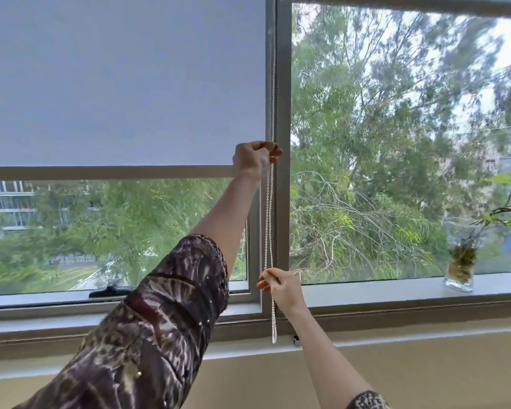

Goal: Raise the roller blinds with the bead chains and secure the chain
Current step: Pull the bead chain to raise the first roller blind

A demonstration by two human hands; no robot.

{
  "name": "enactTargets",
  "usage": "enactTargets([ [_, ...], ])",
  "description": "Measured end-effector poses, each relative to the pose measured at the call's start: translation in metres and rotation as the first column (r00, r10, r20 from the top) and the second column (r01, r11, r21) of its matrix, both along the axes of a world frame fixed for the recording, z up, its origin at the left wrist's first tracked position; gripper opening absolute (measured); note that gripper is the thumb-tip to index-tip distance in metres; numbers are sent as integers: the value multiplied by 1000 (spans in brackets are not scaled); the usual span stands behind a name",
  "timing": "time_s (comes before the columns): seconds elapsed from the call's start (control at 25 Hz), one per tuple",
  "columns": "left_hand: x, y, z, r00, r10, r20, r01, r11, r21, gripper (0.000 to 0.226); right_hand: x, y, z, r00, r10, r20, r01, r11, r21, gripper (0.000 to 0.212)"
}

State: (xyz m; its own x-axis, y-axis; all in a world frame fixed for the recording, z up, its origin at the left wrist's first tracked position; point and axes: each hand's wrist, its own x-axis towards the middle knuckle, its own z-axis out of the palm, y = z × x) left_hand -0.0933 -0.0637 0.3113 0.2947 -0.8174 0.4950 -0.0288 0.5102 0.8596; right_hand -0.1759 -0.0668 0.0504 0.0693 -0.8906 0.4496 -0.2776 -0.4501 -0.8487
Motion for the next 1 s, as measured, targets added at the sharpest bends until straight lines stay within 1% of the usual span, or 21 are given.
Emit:
enactTargets([
  [0.08,3,-4,-5,1000,-5,-28,4,1000,-15,15,-4,-3,5,997,0,-71,2,1000,24,21],
  [0.16,5,-9,-10,1000,9,-18,-10,999,-33,13,-8,-7,18,992,-24,-125,28,999,24,20],
  [0.28,7,-17,-23,1000,15,19,-15,999,-44,16,-12,-12,50,999,-25,-27,26,999,34,25],
  [0.32,8,-21,-29,999,26,26,-25,999,-41,17,-12,-13,63,1000,-26,8,25,1000,14,26],
  [0.4,10,-29,-44,997,56,47,-55,998,-29,11,-13,-16,91,998,-37,43,39,998,-51,26],
  [0.52,13,-38,-67,998,32,51,-32,999,12,8,-13,-21,130,994,-64,85,77,986,-147,24],
  [0.68,19,-45,-94,995,41,90,-48,996,70,12,-10,-25,170,980,-187,69,199,949,-245,25],
  [0.76,20,-48,-104,994,22,110,-31,996,79,14,-8,-26,186,974,-202,104,223,940,-258,23],
  [0.88,16,-46,-117,987,41,153,-59,991,117,24,-1,-25,209,975,-204,88,222,917,-333,22],
  [1.0,13,-42,-134,982,52,184,-77,988,133,12,6,-27,228,970,-234,63,241,901,-361,21],
])
